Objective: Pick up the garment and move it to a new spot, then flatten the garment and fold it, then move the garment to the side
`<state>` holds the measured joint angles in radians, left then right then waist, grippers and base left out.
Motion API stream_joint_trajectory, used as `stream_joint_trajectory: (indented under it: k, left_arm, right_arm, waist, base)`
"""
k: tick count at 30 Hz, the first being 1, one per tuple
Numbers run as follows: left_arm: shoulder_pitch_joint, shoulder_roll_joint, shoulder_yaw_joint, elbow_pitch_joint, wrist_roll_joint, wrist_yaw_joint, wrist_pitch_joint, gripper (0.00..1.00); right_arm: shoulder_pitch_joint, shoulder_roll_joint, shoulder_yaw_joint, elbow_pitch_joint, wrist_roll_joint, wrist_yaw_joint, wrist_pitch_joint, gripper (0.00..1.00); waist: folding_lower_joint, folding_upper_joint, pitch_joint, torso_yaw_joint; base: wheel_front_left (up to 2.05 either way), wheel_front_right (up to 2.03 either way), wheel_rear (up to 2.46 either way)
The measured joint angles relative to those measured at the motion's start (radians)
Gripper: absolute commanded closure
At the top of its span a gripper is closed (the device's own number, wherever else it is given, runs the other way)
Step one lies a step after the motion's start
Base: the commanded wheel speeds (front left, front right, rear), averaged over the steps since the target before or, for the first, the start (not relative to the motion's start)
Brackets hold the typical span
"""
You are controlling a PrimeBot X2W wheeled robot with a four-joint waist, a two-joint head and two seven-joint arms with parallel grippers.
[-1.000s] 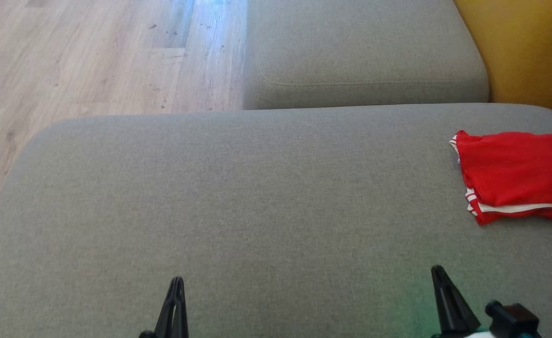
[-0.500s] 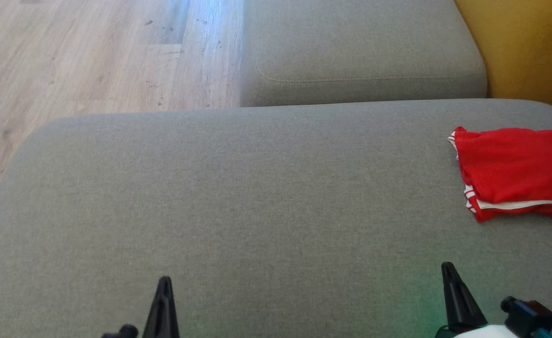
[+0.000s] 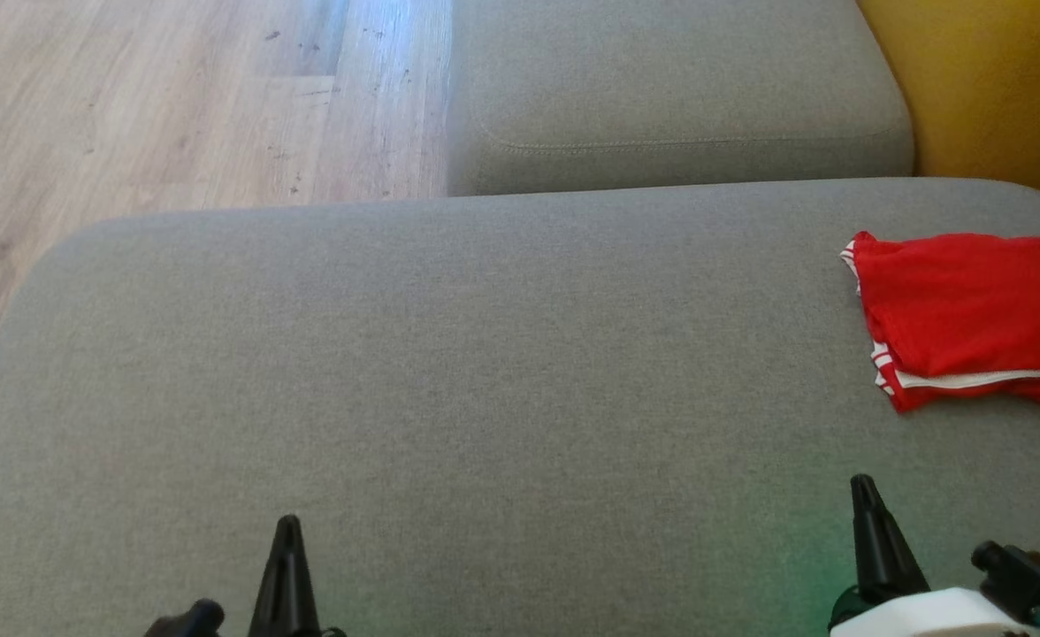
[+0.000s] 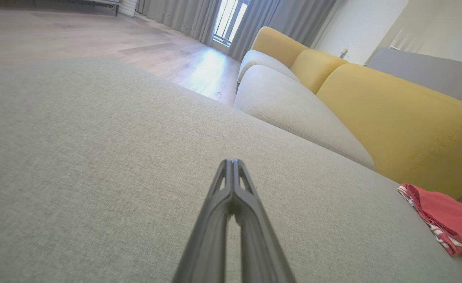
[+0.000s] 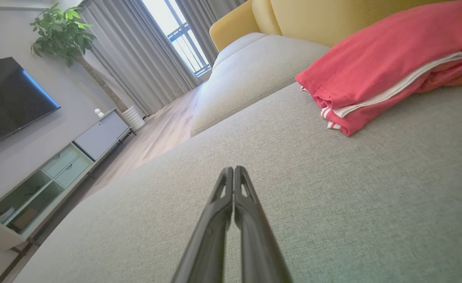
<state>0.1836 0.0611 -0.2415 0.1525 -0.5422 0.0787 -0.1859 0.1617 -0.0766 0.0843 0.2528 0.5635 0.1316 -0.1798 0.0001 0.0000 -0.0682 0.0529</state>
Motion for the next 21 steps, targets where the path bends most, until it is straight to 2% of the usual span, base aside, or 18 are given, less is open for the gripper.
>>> stream_joint_trajectory:
  k: [21]
  left_arm:
    - [-0.047, 0.008, 0.052, 0.024, -0.248, -0.045, 0.052, 1.00]
  right_arm:
    - [-0.049, 0.000, -0.036, 0.005, 0.237, 0.000, 0.058, 1.00]
  waist:
    - [0.0000, 0.0000, 0.016, -0.012]
  base:
    - [0.00, 0.00, 0.00]
